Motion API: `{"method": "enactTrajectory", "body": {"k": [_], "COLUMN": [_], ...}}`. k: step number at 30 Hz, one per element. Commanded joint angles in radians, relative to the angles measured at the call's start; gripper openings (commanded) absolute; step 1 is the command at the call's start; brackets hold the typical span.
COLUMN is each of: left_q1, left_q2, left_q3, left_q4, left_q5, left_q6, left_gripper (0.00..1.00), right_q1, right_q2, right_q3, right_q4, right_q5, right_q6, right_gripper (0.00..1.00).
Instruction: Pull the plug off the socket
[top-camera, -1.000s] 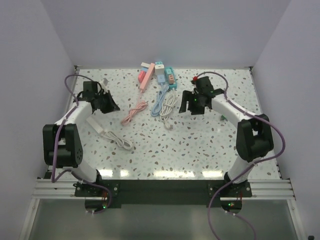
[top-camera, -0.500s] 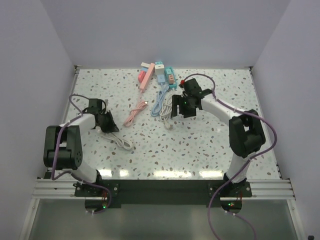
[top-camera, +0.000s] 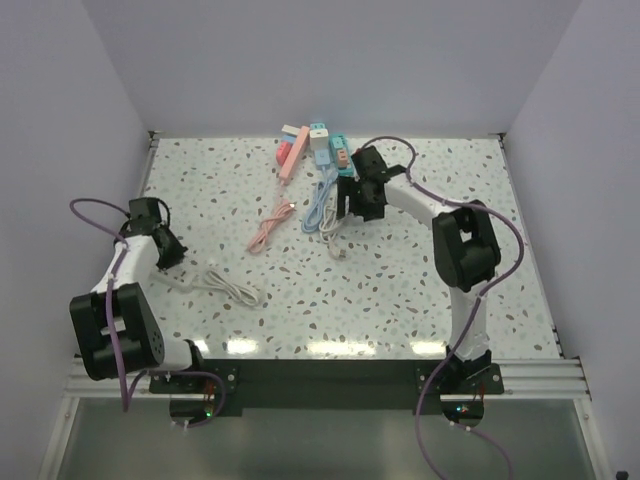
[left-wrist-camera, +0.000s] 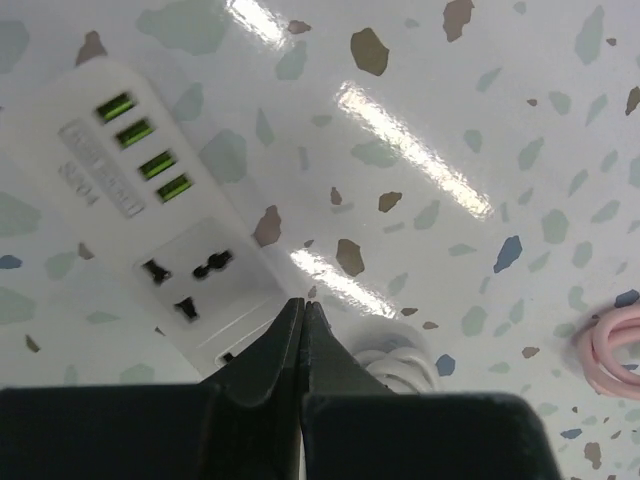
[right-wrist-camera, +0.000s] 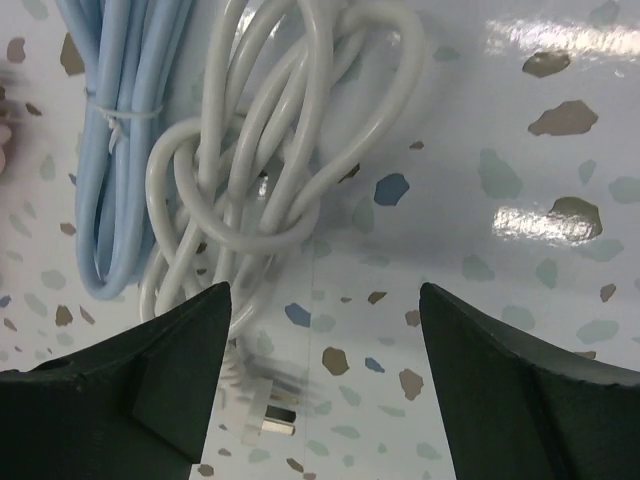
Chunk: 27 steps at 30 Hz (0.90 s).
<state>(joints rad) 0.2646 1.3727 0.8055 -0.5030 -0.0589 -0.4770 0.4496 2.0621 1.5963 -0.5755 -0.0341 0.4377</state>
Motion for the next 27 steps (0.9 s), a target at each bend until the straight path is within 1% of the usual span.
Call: {"method": "enactTrajectory", "body": {"k": [1,3,6,7,9,10,11,12,13,14,15,16,18,19,20,22,23,25,26,27], "left_q1": [0.015,0.015,0.015,0.015,0.013,0.012,0.010,0.005,-0.004,-0.016,-0.048,-0.066,-0.114,-0.129,-0.145,-0.183,-0.201,-0.214,-0.218,-0.226], "left_q2": [-0.014,-0.011,-0.029,-0.035,-0.052,-0.055,-0.055,-0.050,-0.049,-0.049,-0.047,-0.049,-0.050,-0.052,-0.052,-0.055,-0.054,-0.055,-0.055,-0.057], "left_q3": [0.078,0.089,0.124,0.138,0.153,0.159,0.162,0.169,0.184,0.190,0.193,0.199,0.199,0.196,0.192,0.182,0.175,0.152,0.143,0.133], "left_q4": [-0.045,-0.040,-0.034,-0.026,-0.011,0.000,0.007,0.006,0.003,0.004,0.011,0.014,0.033,0.044,0.061,0.098,0.112,0.149,0.161,0.185], "left_q5": [-0.067,-0.026,0.049,0.139,0.213,0.310,0.361,0.402,0.456,0.479,0.496,0.523,0.554,0.564,0.571,0.579,0.582,0.594,0.597,0.602], "left_q6": [0.064,0.083,0.090,0.098,0.092,0.087,0.086,0.087,0.089,0.093,0.095,0.098,0.080,0.071,0.063,0.042,0.034,0.012,0.006,0.000], "left_gripper": [0.00,0.00,0.00,0.00,0.00,0.00,0.00,0.00,0.00,0.00,0.00,0.00,0.00,0.00,0.00,0.00,0.00,0.00,0.00,0.00], "right_q1": [0.000,0.003,0.008,0.011,0.012,0.012,0.011,0.011,0.011,0.011,0.011,0.011,0.012,0.012,0.015,0.023,0.034,0.052,0.087,0.112], "right_q2": [0.016,0.047,0.119,0.142,0.199,0.210,0.216,0.196,0.175,0.138,0.101,0.016,-0.093,-0.126,-0.158,-0.226,-0.294,-0.354,-0.405,-0.421], "right_q3": [0.073,0.100,0.167,0.184,0.228,0.238,0.232,0.209,0.176,0.081,0.026,-0.030,-0.216,-0.217,-0.304,-0.390,-0.476,-0.550,-0.602,-0.624], "right_q4": [0.049,0.072,0.059,0.051,0.023,0.005,-0.016,-0.026,-0.026,-0.017,0.012,0.023,0.039,0.034,0.031,0.017,0.017,0.017,0.014,-0.003], "right_q5": [0.069,0.068,0.048,0.040,0.036,0.007,0.007,0.008,0.016,0.019,0.023,0.019,-0.024,-0.039,-0.056,-0.084,-0.111,-0.151,-0.189,-0.210], "right_q6": [0.109,0.154,0.180,0.183,0.184,0.173,0.165,0.150,0.144,0.138,0.128,0.107,0.072,0.061,0.055,0.044,0.045,0.056,0.059,0.062], "right_gripper": [0.80,0.80,0.77,0.76,0.60,0.49,0.34,0.16,0.09,0.04,0.00,0.00,0.00,0.00,0.00,0.00,0.00,0.00,0.00,0.00]}}
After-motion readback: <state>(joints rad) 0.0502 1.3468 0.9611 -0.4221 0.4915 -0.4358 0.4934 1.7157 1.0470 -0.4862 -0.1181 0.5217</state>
